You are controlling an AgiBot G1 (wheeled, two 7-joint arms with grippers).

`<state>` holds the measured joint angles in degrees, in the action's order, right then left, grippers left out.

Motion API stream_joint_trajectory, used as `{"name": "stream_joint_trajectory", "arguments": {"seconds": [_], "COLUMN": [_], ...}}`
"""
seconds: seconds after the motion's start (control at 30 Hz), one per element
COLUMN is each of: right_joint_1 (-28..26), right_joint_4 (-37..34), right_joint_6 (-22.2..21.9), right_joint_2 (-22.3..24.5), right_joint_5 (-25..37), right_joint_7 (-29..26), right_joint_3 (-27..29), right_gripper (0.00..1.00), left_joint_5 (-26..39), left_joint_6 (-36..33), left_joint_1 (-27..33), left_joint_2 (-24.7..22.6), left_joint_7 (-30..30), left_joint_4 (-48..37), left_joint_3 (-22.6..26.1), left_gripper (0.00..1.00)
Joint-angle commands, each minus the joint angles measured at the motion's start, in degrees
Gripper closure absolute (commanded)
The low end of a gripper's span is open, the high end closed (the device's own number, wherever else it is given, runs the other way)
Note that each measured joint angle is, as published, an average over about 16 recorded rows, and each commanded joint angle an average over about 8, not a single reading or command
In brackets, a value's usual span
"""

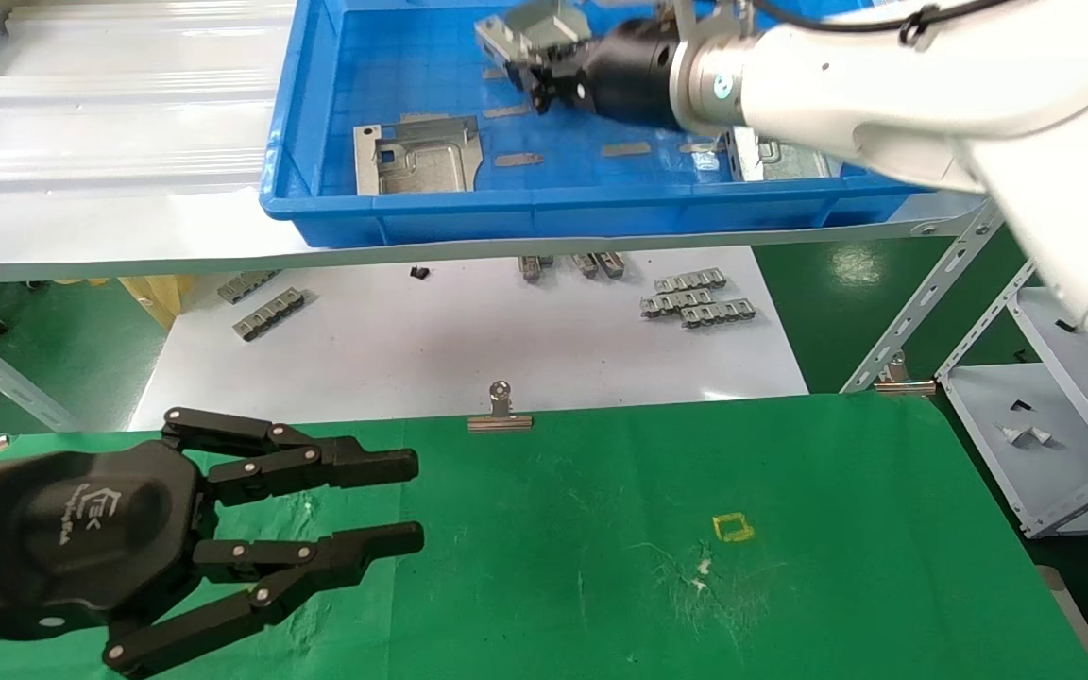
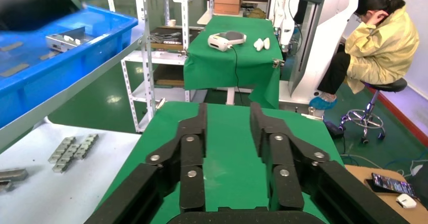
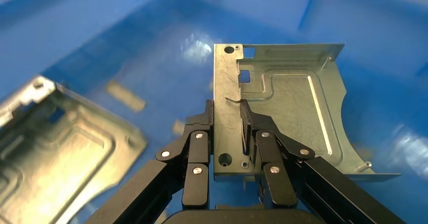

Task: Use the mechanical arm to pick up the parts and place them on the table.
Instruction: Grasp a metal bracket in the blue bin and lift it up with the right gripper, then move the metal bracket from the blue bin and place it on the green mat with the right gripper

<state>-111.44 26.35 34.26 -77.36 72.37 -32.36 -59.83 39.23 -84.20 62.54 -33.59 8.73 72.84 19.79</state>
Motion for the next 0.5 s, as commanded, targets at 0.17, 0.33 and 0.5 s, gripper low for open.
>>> {"name": "stream_joint_trajectory", "arguments": {"seconds": [0.17, 0.33, 0.5], "right_joint_1": [-1.4, -0.8, 1.4], "right_joint_4": [0.8, 2.8, 7.1], "right_joint_6": [3.4, 11.5, 20.7], "right_joint_2": [2.0, 6.5, 12.8], "right_joint_5": [-4.7, -10.1, -14.9], "right_joint_7": [6.2, 14.1, 20.5], "right_joint_3": [2.1, 5.9, 9.0], "right_gripper": [1.00, 1.00, 1.00], "left_joint_5": [0.0, 0.0, 0.0], "left_joint_6": [0.0, 0.0, 0.0], "left_joint_1": [0.0, 0.0, 0.0], "left_joint_2": [0.0, 0.0, 0.0], "left_joint_7": [0.0, 0.0, 0.0], "left_joint_4": [0.0, 0.0, 0.0], "left_joint_3": [0.0, 0.0, 0.0], "left_gripper": [0.00, 0.00, 0.00]}}
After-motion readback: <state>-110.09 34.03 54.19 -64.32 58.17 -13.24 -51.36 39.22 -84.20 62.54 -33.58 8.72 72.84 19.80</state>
